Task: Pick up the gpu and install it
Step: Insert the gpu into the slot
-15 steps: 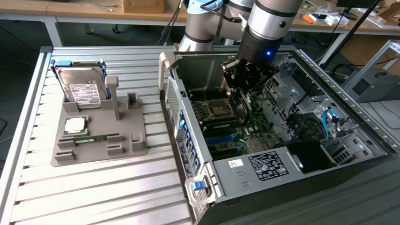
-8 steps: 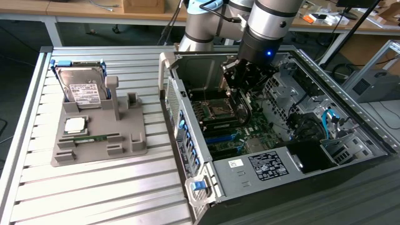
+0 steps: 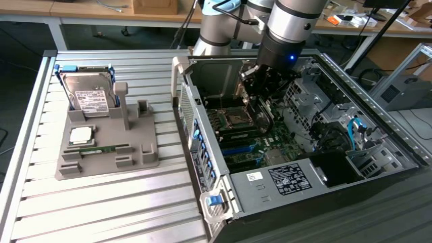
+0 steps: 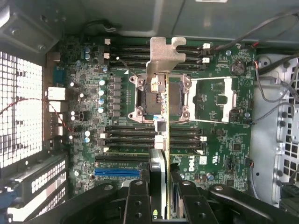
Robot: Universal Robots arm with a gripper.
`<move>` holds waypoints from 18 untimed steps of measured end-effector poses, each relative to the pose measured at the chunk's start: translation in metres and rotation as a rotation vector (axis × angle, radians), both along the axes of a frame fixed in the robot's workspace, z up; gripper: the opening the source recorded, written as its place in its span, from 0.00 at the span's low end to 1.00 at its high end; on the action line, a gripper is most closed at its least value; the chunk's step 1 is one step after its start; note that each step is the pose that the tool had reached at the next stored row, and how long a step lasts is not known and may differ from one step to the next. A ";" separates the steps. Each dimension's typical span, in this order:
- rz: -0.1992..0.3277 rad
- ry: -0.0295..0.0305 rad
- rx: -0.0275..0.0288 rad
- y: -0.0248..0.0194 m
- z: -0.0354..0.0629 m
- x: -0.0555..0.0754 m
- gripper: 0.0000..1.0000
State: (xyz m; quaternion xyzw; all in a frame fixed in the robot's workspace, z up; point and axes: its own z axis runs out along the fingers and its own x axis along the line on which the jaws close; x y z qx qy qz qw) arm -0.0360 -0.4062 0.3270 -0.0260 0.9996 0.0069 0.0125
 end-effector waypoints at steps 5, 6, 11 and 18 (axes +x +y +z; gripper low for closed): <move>0.047 0.0000 0.0001 0.0000 0.0000 0.000 0.27; 0.058 0.0000 0.0001 0.0000 0.0000 0.000 0.27; 0.130 0.0000 0.0000 0.0000 0.0000 0.000 0.27; 0.174 -0.0001 0.0000 0.0000 0.0000 0.000 0.27</move>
